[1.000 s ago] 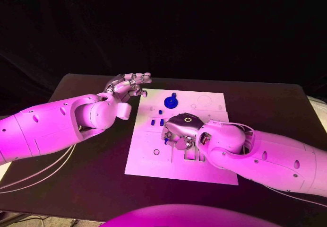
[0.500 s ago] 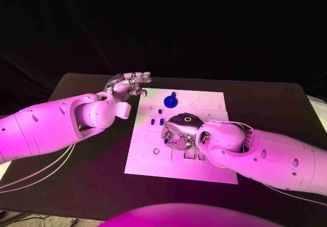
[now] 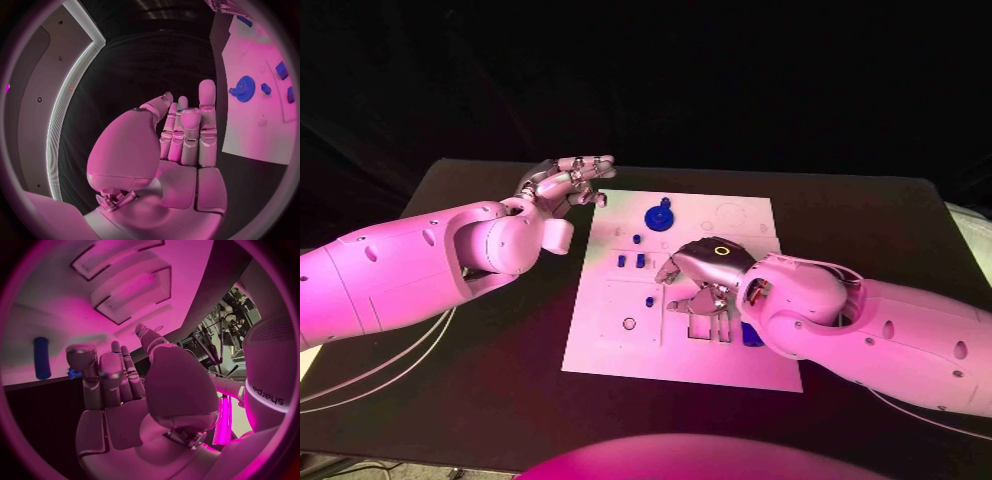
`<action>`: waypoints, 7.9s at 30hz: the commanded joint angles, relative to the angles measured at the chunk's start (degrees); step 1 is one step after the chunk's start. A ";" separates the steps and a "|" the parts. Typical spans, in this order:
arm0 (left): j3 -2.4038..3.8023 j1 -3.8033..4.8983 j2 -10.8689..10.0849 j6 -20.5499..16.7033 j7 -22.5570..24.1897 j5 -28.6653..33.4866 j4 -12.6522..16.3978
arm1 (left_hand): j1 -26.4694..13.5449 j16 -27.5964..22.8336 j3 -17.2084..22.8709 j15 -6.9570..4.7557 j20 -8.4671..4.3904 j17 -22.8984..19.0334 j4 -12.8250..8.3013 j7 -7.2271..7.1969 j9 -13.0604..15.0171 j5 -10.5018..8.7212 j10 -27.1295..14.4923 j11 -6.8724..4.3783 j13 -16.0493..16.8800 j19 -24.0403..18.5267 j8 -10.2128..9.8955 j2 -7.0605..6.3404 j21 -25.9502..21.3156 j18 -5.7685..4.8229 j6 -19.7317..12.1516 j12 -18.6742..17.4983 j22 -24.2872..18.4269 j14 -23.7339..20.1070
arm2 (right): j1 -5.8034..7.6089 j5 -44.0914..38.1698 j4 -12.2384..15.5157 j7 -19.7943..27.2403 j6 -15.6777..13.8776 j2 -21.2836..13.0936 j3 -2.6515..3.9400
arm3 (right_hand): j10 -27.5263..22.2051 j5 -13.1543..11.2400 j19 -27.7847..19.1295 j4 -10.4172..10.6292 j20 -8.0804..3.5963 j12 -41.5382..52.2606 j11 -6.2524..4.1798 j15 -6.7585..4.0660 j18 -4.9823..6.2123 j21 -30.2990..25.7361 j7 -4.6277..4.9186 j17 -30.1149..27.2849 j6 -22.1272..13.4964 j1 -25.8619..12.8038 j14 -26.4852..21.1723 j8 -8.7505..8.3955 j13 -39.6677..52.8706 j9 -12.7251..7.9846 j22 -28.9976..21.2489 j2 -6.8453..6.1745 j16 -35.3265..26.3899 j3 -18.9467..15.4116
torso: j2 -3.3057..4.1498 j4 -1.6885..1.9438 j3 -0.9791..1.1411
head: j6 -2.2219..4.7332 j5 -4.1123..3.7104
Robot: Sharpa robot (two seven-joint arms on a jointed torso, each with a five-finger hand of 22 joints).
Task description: Assemble the parts on the task board
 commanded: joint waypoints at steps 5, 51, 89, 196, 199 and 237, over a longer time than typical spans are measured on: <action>0.04 0.02 -0.02 1.39 0.23 -0.27 -0.22 | 0.15 0.02 -0.07 0.05 -0.02 -0.06 -0.19 0.18 -0.08 0.24 -0.54 0.07 -0.02 -0.36 0.03 -0.11 -0.35 0.97 -0.49 0.28 -0.09 -0.42 | 4.28 7.80 2.93 -4.36 3.25 -6.02 0.73 | -6.03 -0.20 0.37 5.37 -2.06 -0.60 -0.67 -2.27 0.32 -0.08 -3.09 0.53 -5.61 4.03 0.91 -0.06 0.01 -0.17 0.04 -0.20 0.37 -12.39 | -0.08 -0.17 -0.09 | 0.88 -0.87; 0.03 0.00 0.10 1.90 -0.03 -0.92 -0.25 | 0.06 0.04 -0.12 0.08 0.00 -0.09 -0.19 0.19 -0.07 0.23 -0.62 0.08 -0.03 -0.37 0.03 -0.17 -0.37 0.97 -0.54 0.31 -0.10 -0.44 | 6.18 4.25 0.53 -4.36 9.11 -7.49 0.47 | 4.04 -2.05 1.61 9.88 -1.03 2.66 -1.66 -1.33 0.13 0.05 -1.80 -0.73 3.87 13.79 1.08 0.47 -0.22 -0.01 0.25 5.51 -0.02 -8.42 | -0.11 -0.35 -0.17 | 1.06 -1.35; 0.03 0.01 0.15 2.11 -0.44 -1.00 -0.47 | 0.10 0.10 -0.08 0.09 0.02 -0.12 -0.28 0.17 -0.05 0.25 -0.70 0.07 -0.03 -0.37 0.07 -0.11 -0.41 0.98 -0.56 0.43 -0.11 -0.45 | 6.57 5.07 5.86 -3.23 -2.86 -9.95 1.35 | 12.81 -4.39 2.76 2.46 -1.64 -0.96 -2.18 -1.86 -0.65 4.70 -1.27 3.59 10.04 11.46 1.37 0.17 0.00 1.26 5.44 3.82 4.18 11.00 | -0.19 -0.32 -0.17 | 0.74 -1.09; 0.03 0.01 0.30 3.52 -1.72 -1.26 -0.65 | 0.21 0.05 0.00 0.11 0.05 -0.52 -0.54 0.22 -0.06 0.26 -0.97 0.12 -0.06 -0.38 0.05 -0.10 -0.48 0.99 -0.78 0.64 -0.13 -0.62 | 2.51 18.62 12.63 -10.54 -8.57 -11.62 0.76 | 12.42 1.98 2.63 4.80 -0.88 10.09 -1.14 -0.89 -0.34 3.90 0.77 5.49 -3.14 -0.43 2.02 0.15 3.48 -0.19 4.06 0.08 6.20 -10.96 | -0.84 -1.39 -0.32 | 0.71 -2.05; 0.02 0.01 0.23 3.58 -1.80 -1.36 -0.56 | 0.21 0.04 0.00 0.11 0.06 -0.56 -0.55 0.23 -0.06 0.26 -0.99 0.12 -0.06 -0.38 0.04 -0.12 -0.48 0.99 -0.79 0.64 -0.13 -0.64 | 3.49 20.76 14.73 -13.80 -5.30 -15.62 0.76 | 18.69 2.52 5.07 8.53 -2.10 17.37 -2.64 -2.04 -1.67 8.95 -0.33 10.69 -3.87 0.22 2.79 0.66 8.97 -0.01 10.53 -0.47 9.90 -16.70 | -0.98 -1.76 -0.42 | 0.78 -2.54; -0.01 -0.11 0.27 4.06 -2.33 -1.99 0.03 | 0.30 -0.09 0.06 0.12 0.07 -0.90 -0.68 0.21 -0.05 0.28 -1.10 0.12 -0.07 -0.42 0.07 -0.10 -0.53 1.00 -0.83 0.72 -0.14 -0.82 | 1.05 25.92 15.47 -25.33 -0.26 -19.77 -1.95 | 25.14 12.22 8.78 13.72 -2.81 75.99 -3.99 -2.99 -4.15 19.76 -2.16 29.90 0.23 -3.23 4.90 8.50 76.20 2.40 24.69 6.63 21.73 -25.06 | -1.02 -2.68 -0.52 | -0.05 -3.66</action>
